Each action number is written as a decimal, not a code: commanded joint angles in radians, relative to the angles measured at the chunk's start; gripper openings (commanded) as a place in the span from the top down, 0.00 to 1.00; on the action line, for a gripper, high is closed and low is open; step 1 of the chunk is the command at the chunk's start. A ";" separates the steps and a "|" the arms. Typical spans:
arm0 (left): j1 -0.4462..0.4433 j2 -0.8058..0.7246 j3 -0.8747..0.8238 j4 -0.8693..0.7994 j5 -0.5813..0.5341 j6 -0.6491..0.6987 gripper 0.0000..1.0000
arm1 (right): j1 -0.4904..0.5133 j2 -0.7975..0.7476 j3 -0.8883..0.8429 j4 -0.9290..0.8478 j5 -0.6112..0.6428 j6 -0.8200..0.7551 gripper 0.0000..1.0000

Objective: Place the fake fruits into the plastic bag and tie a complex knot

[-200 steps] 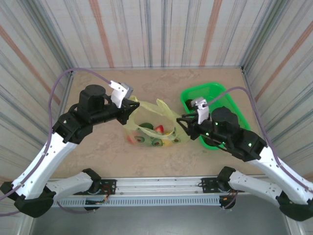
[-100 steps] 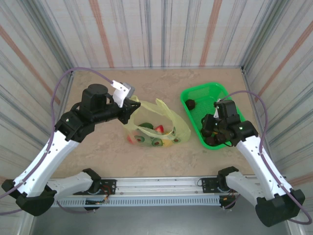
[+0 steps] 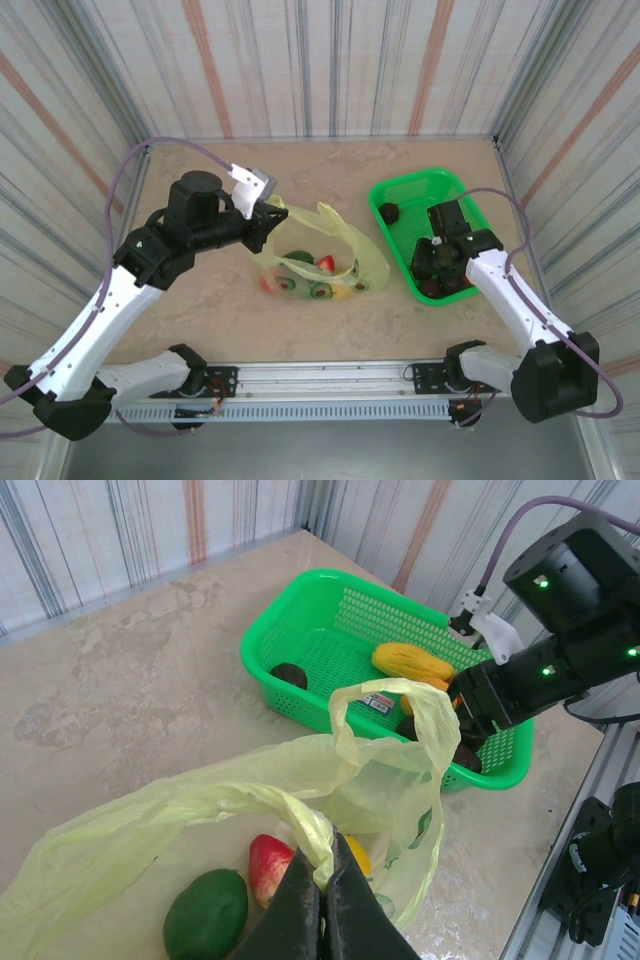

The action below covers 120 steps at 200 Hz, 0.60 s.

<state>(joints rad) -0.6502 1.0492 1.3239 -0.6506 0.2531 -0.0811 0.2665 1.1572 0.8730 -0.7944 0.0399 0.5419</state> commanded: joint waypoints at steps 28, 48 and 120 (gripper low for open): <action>-0.006 -0.008 -0.003 0.002 0.008 0.018 1.00 | -0.008 0.109 -0.017 0.077 0.051 0.002 0.39; -0.006 -0.012 -0.004 0.003 0.007 0.018 1.00 | -0.009 0.152 -0.027 0.106 0.061 0.005 0.34; -0.007 -0.005 -0.002 0.011 0.023 0.011 1.00 | -0.009 0.330 -0.034 0.183 0.041 0.021 0.33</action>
<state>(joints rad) -0.6502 1.0492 1.3239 -0.6498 0.2611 -0.0814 0.2596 1.4487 0.8562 -0.6357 0.0853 0.5434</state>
